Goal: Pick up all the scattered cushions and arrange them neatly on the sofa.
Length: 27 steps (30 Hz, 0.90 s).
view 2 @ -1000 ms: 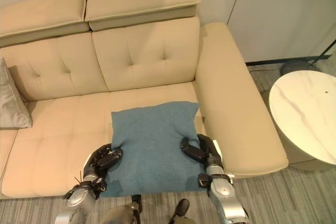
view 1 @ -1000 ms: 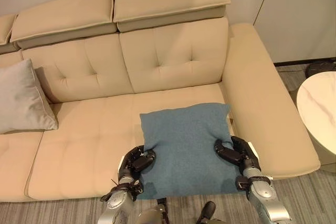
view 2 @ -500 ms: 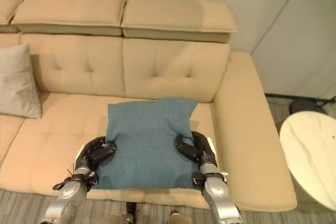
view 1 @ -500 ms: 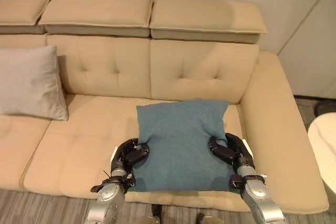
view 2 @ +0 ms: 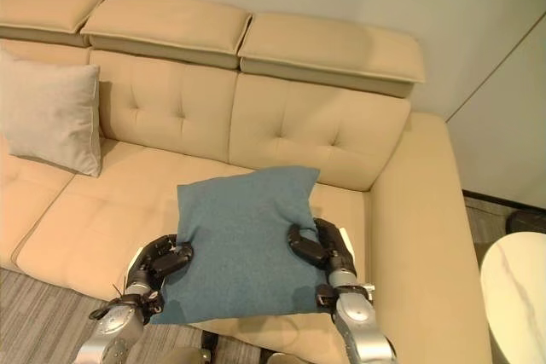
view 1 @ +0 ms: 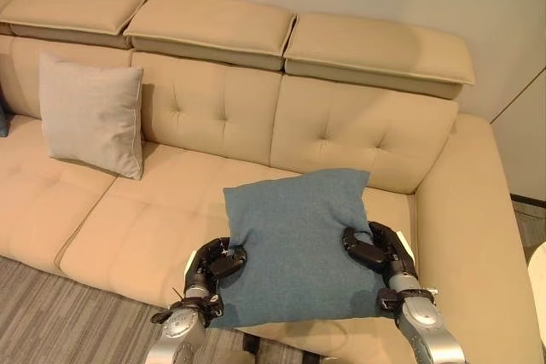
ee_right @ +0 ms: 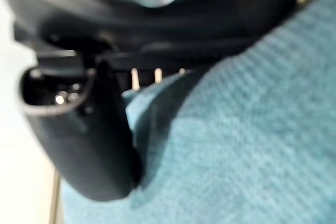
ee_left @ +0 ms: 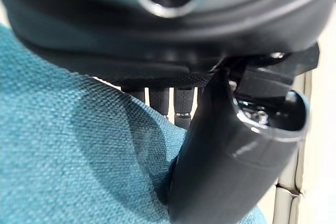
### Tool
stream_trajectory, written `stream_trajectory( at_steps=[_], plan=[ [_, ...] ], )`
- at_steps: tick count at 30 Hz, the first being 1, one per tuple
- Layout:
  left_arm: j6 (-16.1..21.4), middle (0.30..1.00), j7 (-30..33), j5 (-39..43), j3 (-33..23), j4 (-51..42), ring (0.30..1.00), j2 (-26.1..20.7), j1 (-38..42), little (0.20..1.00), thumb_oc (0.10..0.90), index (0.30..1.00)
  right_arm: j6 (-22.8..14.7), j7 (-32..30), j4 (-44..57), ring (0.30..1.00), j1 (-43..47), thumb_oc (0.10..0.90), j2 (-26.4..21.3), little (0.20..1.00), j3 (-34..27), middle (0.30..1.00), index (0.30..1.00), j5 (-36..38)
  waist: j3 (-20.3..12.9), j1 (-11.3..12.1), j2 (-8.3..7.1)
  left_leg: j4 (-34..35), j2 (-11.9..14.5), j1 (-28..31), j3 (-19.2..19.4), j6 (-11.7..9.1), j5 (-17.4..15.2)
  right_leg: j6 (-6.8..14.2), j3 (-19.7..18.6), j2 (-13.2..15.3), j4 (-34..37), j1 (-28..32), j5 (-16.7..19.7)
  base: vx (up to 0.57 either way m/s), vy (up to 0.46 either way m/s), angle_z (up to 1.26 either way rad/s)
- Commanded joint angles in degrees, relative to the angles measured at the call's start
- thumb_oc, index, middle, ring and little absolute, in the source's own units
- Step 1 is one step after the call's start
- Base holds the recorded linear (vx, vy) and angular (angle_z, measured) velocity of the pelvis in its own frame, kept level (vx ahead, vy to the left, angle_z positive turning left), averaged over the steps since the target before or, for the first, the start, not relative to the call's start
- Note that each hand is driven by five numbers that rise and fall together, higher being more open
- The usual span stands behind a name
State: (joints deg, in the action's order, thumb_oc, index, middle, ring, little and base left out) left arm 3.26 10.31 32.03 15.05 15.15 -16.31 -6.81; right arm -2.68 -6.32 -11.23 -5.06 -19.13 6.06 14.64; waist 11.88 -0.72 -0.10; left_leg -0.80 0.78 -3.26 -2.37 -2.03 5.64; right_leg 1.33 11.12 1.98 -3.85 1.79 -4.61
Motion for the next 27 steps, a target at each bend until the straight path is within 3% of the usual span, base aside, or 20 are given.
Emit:
stream_trajectory(
  at_steps=[1, 2, 6, 13, 15, 17, 20, 21, 27],
  plan=[
    [5.21, 0.3, -6.44, -1.75, 2.72, -10.26, 0.3, 2.13, 5.62, 0.3, 0.4, 0.3, -7.27, 2.94, 8.09, 0.3, 6.02, 0.4, 1.41, 0.3, 1.54, 0.3, 0.3, 2.59, -3.51, -0.92, -3.8, -7.67, 0.11, -3.04, 3.49, -0.68, -8.79, 2.55, -3.01, 0.91, 3.4, 0.77, 0.96, 0.09, 0.069, -0.14],
    [5.16, 0.3, -6.18, -1.72, 2.89, -10.61, 0.3, 2.21, 5.77, 0.3, 0.4, 0.3, -7.41, 2.58, 8.04, 0.3, 6.04, 0.4, 1.25, 0.3, 1.53, 0.3, 0.3, 2.61, -3.88, -0.91, -3.37, -4.43, 1.78, -3.09, 2.86, -0.97, -6.82, 2.6, -3.19, 0.73, 3.13, 1.02, 0.01, 0.06, 0.049, -0.12],
    [5.2, 0.3, -6.24, -1.71, 3.08, -10.49, 0.3, 2.39, 5.52, 0.3, 0.4, 0.3, -7.27, 2.6, 8.39, 0.3, 5.21, 0.4, 1.29, 0.3, 0.74, 0.3, 0.3, 2.35, -4.86, -1.52, -2.57, -1.08, 2.64, -1.28, 4.61, -1.31, -5.66, 2.94, -2.77, 1.02, 3.1, 1.63, -0.48, 0.11, 0.114, -0.08],
    [5.13, 0.3, -6.26, -1.62, 2.28, -11.37, 0.3, 1.59, 3.9, 0.3, 0.4, 0.3, -6.38, 3.31, 8.56, 0.3, 5.02, 0.4, 2.7, 0.3, 1.63, 0.3, 0.3, 1.25, -5.67, -0.72, -2.05, -0.84, 0.75, 2.01, 5.93, 0.62, -8.07, 4.8, -5.82, 3.46, 1.39, 2.17, 0.12, 0.11, 0.212, -0.24],
    [5.33, 0.3, -6.0, -2.03, 1.34, -11.03, 0.3, 0.52, 4.65, 0.3, 0.4, 0.3, -6.3, 3.89, 8.98, 0.3, 6.32, 0.4, 3.33, 0.3, 2.52, 0.3, 0.3, 0.1, -4.7, -0.75, -2.01, -0.17, 0.24, 3.08, 7.88, 2.42, -8.83, 7.52, -7.87, 4.87, -7.32, -2.63, 2.47, -0.01, 0.266, -0.75],
    [5.79, 0.3, -5.6, -2.47, 1.03, -10.78, 0.3, 0.12, 5.57, 0.3, 0.4, 0.3, -6.56, 4.01, 9.43, 0.3, 6.54, 0.4, 3.76, 0.3, 2.55, 0.3, 0.3, 0.1, -3.96, -0.97, -1.81, -0.24, 0.52, 2.79, 8.17, 3.01, -9.15, 8.1, -9.3, 4.56, -11.47, -6.44, 3.1, -0.04, 0.116, -0.53],
    [6.0, 0.3, -4.34, -3.51, 0.78, -9.11, 0.3, 0.37, 6.52, 0.3, 0.4, 0.3, -7.27, 3.27, 7.9, 0.3, 6.96, 0.4, 3.46, 0.3, 3.4, 0.3, 0.3, -1.1, -3.52, -1.61, -2.25, 1.06, -0.28, 3.86, 8.1, 2.72, -9.36, 6.91, -8.19, 3.37, -5.52, -8.32, 3.39, 0.07, 0.004, -0.2],
    [6.35, 0.3, -5.51, -3.51, 1.43, -9.99, 0.3, 0.33, 6.39, 0.3, 0.4, 0.3, -6.83, 4.01, 9.29, 0.3, 5.81, 0.4, 3.34, 0.3, 2.54, 0.3, 0.3, -0.63, -3.99, -1.95, -2.76, 0.42, -1.05, 3.54, 7.38, 2.73, -9.81, 6.66, -7.55, 4.3, -1.26, -6.5, 3.54, 0.11, -0.048, -0.06],
    [6.36, 0.3, -5.95, -5.43, 0.87, -11.99, 0.3, 0.29, 5.34, 0.3, 0.4, 0.3, -6.73, 4.02, 9.35, 0.3, 4.73, 0.4, 3.0, 0.3, 1.05, 0.3, 0.3, -0.58, -5.6, -2.07, -2.29, 1.7, -0.69, 5.01, 7.12, 2.18, -9.96, 5.89, -6.94, 3.79, 1.47, -4.17, 3.87, 0.12, -0.052, 0.2]
  ],
)
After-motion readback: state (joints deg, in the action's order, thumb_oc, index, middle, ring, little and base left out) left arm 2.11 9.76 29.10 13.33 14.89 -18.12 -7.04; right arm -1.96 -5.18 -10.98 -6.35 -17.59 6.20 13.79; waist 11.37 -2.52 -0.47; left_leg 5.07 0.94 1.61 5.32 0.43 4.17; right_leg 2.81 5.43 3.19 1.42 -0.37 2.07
